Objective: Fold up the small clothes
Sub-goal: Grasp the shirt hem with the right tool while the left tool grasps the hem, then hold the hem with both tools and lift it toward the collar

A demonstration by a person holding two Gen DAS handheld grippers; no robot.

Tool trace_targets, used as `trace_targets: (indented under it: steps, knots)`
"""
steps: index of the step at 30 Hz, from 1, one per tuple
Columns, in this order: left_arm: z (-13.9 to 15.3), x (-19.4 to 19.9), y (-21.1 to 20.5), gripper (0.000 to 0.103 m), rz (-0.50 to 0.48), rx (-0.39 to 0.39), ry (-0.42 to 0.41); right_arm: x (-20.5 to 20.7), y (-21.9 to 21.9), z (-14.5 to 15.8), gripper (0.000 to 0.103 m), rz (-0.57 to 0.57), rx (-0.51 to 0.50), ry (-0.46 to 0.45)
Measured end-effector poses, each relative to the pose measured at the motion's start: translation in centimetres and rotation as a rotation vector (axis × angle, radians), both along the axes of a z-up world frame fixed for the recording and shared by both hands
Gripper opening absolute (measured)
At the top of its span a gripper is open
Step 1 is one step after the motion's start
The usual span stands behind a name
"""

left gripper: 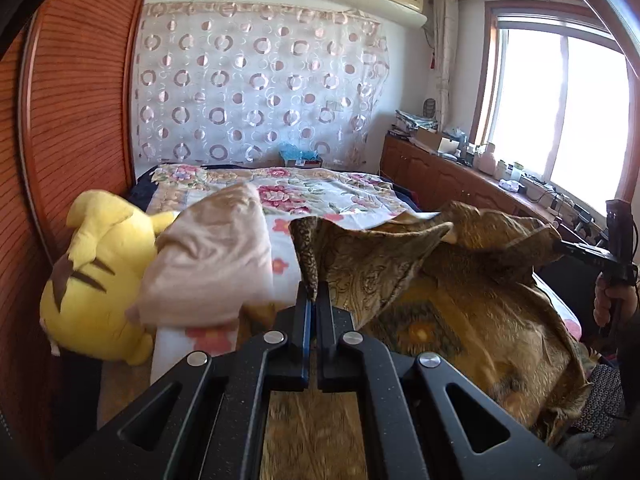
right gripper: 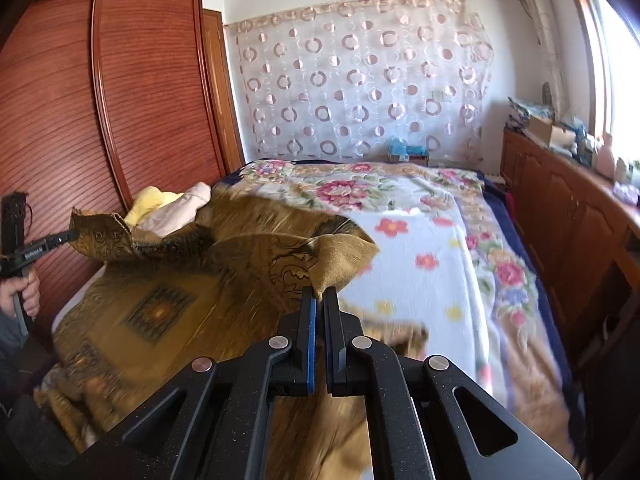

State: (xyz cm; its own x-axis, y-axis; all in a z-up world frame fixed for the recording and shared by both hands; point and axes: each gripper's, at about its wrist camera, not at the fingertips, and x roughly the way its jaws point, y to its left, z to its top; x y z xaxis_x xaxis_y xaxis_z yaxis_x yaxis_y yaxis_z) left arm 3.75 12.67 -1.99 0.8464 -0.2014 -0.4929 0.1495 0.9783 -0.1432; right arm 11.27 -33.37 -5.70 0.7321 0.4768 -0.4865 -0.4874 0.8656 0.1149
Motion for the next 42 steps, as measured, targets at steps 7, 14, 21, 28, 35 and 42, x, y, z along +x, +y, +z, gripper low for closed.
trace_targets:
  steps: [7, 14, 21, 28, 35, 42]
  knots:
    - [-2.5, -4.5, 2.3, 0.002, 0.066, -0.012, 0.046, -5.4, -3.6, -2.1, 0.003, -0.045, -0.018, 0.058]
    - [-2.1, -7.0, 3.7, 0.002, 0.094, -0.018, 0.054, -7.9, -5.6, -1.9, 0.003, -0.067, -0.078, 0.093]
    - [-2.5, -7.5, 4.3, 0.009, 0.117, -0.004, 0.079, -7.3, -4.4, -0.5, 0.003, -0.064, -0.092, 0.132]
    - [-0.3, -7.4, 5.0, 0.039, 0.137, 0.004, 0.020, -8.0, -4.6, 0.8, 0.007, -0.070, -0.106, 0.075]
    - [0.4, -3.2, 4.0, 0.054, 0.103, 0.036, 0.038, -7.4, -4.1, 2.6, 0.016, -0.099, -0.120, 0.016]
    - [-0.5, 1.5, 3.1, 0.076, 0.055, 0.059, 0.106, -3.9, -1.8, 0.6, 0.033, -0.077, -0.144, 0.041]
